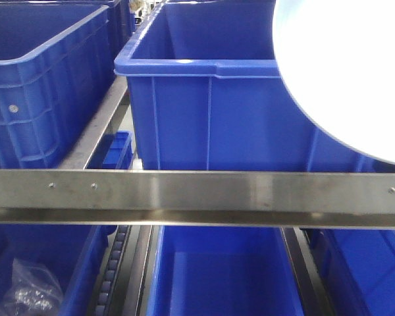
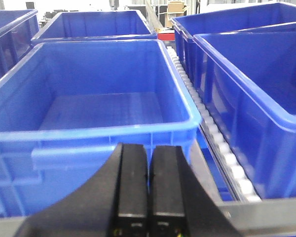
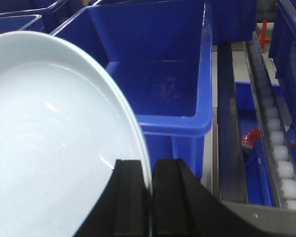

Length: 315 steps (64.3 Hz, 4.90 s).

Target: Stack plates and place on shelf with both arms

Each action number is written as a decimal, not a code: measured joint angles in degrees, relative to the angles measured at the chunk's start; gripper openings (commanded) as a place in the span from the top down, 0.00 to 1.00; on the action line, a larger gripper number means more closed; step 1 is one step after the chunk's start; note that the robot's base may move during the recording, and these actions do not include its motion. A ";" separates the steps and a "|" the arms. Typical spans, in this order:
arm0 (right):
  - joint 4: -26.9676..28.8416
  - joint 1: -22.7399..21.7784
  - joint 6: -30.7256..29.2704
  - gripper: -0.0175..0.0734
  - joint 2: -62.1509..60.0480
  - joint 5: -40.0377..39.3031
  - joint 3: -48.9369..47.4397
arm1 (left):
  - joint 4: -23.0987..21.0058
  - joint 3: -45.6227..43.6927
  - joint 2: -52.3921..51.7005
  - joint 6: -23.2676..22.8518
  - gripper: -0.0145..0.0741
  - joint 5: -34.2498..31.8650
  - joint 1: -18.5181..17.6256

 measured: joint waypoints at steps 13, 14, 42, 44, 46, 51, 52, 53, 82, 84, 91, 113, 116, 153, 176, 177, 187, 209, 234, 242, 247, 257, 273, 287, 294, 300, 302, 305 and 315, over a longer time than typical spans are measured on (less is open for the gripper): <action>0.00 0.00 0.00 0.77 0.00 0.00 0.00 | 0.00 0.00 0.00 0.00 0.74 0.00 0.00; 0.00 0.00 0.00 0.77 0.00 0.00 0.00 | 0.00 0.00 0.00 0.00 0.74 0.00 0.00; 0.00 0.00 0.00 0.77 0.00 0.00 0.00 | 0.00 0.00 0.00 0.00 0.74 0.00 0.00; 0.00 0.00 0.00 0.77 0.00 0.00 0.00 | 0.00 0.00 0.00 0.00 0.74 0.00 0.00; 0.00 0.00 0.00 0.77 0.00 0.00 0.00 | 0.00 0.00 0.00 0.00 0.74 0.00 0.00; 0.00 0.00 0.00 0.77 0.00 0.00 0.00 | 0.00 0.00 0.00 0.00 0.74 0.00 0.00; 0.00 0.00 0.00 0.77 0.00 0.00 0.00 | 0.00 0.00 0.00 0.00 0.74 0.00 0.00; 0.00 0.00 0.00 0.77 0.00 0.00 0.00 | 0.00 0.00 0.00 0.00 0.74 0.00 0.00; 0.00 0.00 0.00 0.77 1.79 -0.42 -1.62 | 0.00 0.00 0.00 0.00 0.74 0.00 0.00; 0.00 0.00 0.00 0.77 2.73 -0.42 -2.44 | 0.00 0.00 0.00 0.00 0.74 0.00 0.00; 0.00 0.00 0.00 0.77 8.26 -1.81 -6.53 | 0.00 0.00 0.00 0.00 0.74 0.00 0.00; 0.00 0.00 -0.10 0.77 37.35 -11.48 -24.87 | 0.00 0.00 0.00 0.00 0.74 0.00 0.00; 0.00 0.00 -0.10 0.77 43.40 -11.93 -28.59 | 0.00 0.00 0.00 0.00 0.74 0.00 0.00; 0.00 0.00 -0.10 0.47 58.90 -11.58 -39.88 | 0.00 0.00 0.00 0.00 0.74 0.00 0.00; 0.11 0.00 -0.10 0.45 58.90 -10.66 -40.21 | 0.00 0.00 0.00 0.00 0.74 0.00 0.00; 0.11 0.00 -0.10 0.45 58.90 -10.52 -40.21 | 0.00 0.00 0.00 0.00 0.74 0.00 0.00; 0.11 0.00 0.00 0.47 56.95 -7.28 -40.21 | 0.00 0.00 0.00 0.00 0.74 0.00 0.00; -0.89 0.00 -0.87 0.77 39.89 5.30 -39.01 | 0.00 0.00 0.00 0.00 0.74 0.00 0.00; -1.24 0.00 -1.00 0.77 17.01 5.27 -20.27 | 0.00 0.00 0.00 0.00 0.74 0.00 0.00; -1.28 0.00 -1.09 0.77 8.56 6.80 -15.25 | 0.00 0.00 0.00 0.00 0.74 0.00 0.00; -1.37 0.00 -1.09 0.77 2.99 8.66 -13.37 | 0.00 0.00 0.00 0.00 0.74 0.00 0.00; -1.41 0.00 -1.09 0.77 -6.62 17.64 -11.73 | 0.00 0.00 0.00 0.00 0.74 0.00 0.00; -1.64 0.00 -1.09 0.77 -9.16 31.92 -11.65 | 0.00 0.00 0.00 0.00 0.74 0.00 0.00; -2.05 0.00 -1.09 0.77 -9.16 28.19 -10.72 | 0.00 0.00 0.00 0.00 0.74 0.00 0.00; -3.79 -0.63 -1.09 0.77 -10.38 19.38 -6.03 | 0.00 0.00 0.00 0.00 0.74 0.00 0.00; -5.15 -2.44 -1.09 0.77 -13.18 9.83 0.37 | 0.00 0.00 0.00 0.00 0.74 0.00 0.00; -5.46 -3.16 -1.09 0.77 -14.46 7.24 2.49 | 0.00 0.00 0.00 0.00 0.74 0.00 0.00; -5.58 -4.16 -1.09 0.77 -16.25 4.78 5.04 | 0.00 0.00 0.00 0.00 0.74 0.00 0.00; -6.17 -6.53 -1.12 0.77 -20.87 2.24 11.78 | 0.00 0.00 0.00 0.00 0.74 0.00 0.00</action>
